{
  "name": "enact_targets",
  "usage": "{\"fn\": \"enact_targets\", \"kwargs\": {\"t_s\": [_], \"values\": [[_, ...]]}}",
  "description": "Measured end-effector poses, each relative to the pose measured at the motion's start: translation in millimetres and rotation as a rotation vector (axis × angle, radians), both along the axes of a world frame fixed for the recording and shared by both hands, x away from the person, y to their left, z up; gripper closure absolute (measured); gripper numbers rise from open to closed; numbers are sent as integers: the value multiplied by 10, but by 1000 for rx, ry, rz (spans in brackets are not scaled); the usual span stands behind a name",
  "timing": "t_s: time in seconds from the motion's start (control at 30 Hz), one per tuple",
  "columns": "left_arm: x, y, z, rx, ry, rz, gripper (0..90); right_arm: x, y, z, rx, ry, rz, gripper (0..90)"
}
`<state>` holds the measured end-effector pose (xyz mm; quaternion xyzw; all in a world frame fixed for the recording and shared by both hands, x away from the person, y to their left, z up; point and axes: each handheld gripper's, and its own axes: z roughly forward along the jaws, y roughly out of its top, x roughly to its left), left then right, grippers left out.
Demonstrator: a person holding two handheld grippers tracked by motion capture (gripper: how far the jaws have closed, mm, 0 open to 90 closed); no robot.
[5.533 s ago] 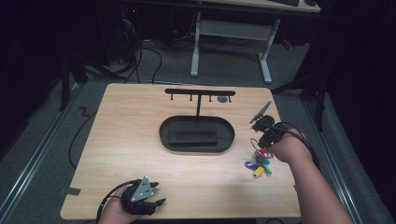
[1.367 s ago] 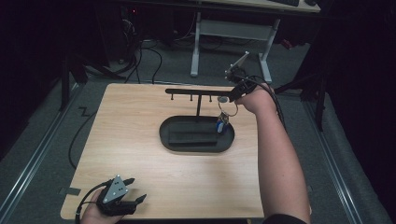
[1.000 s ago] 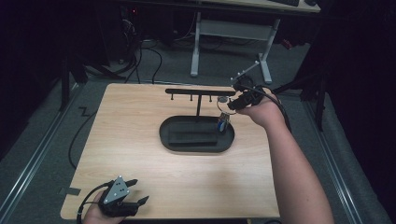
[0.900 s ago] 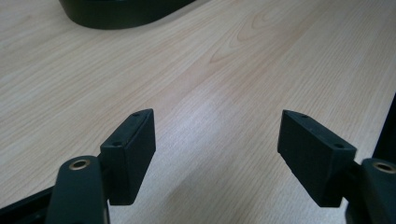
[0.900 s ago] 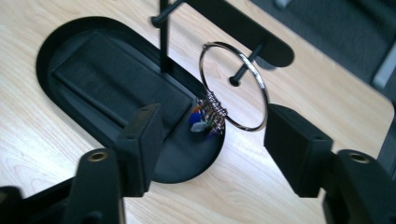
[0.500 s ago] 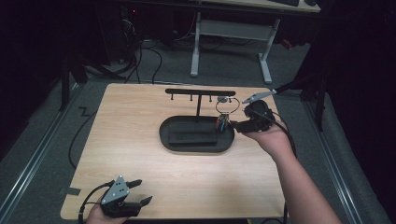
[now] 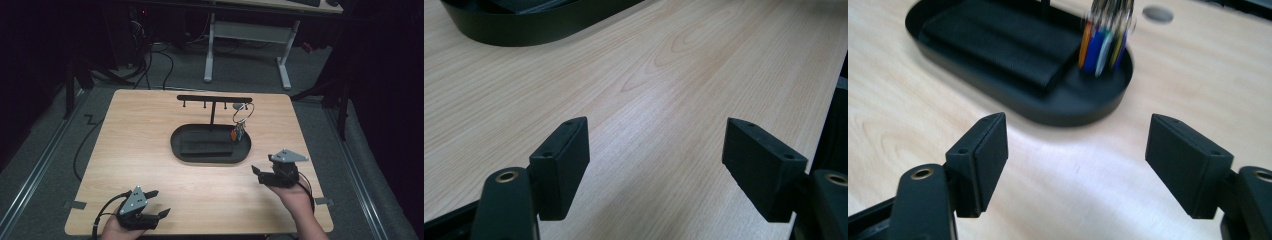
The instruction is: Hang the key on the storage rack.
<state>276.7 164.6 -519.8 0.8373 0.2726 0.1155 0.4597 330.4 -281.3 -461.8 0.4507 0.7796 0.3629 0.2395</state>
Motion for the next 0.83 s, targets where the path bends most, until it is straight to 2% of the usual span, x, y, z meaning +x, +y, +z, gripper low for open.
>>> {"fn": "enact_targets", "kwargs": {"t_s": [0.03,0.13,0.2,0.23,0.27,0.3,0.33,0.37,0.53,0.63,0.83], "values": [[2,-20,-3,2,-1,-3,276,0,0,0,0,0,0,250],[3,-74,-18,17,0,-16,276,-172,-25,-218,21,-6,-13,249],[5,-96,-30,24,2,-23,276,-301,-43,-350,27,-6,-23,245],[8,-115,-31,30,4,-30,276,-442,-64,-407,37,-30,-47,248],[8,-115,-31,30,4,-30,276,-442,-64,-407,37,-30,-47,248],[7,-132,-29,29,2,-35,276,-573,-60,-413,91,-32,-63,241],[7,-132,-29,29,2,-35,276,-573,-60,-413,91,-32,-63,241],[-3,-143,-25,38,-2,-46,276,-695,-26,-442,68,-59,-66,248],[-20,-142,-24,51,-7,-55,276,-752,3,-491,52,-44,-64,247],[-36,-106,-5,47,-17,-49,276,-718,-3,-489,65,-43,-92,245],[-35,-29,13,57,-37,-35,278,-680,17,-504,61,-37,-92,246]]}}
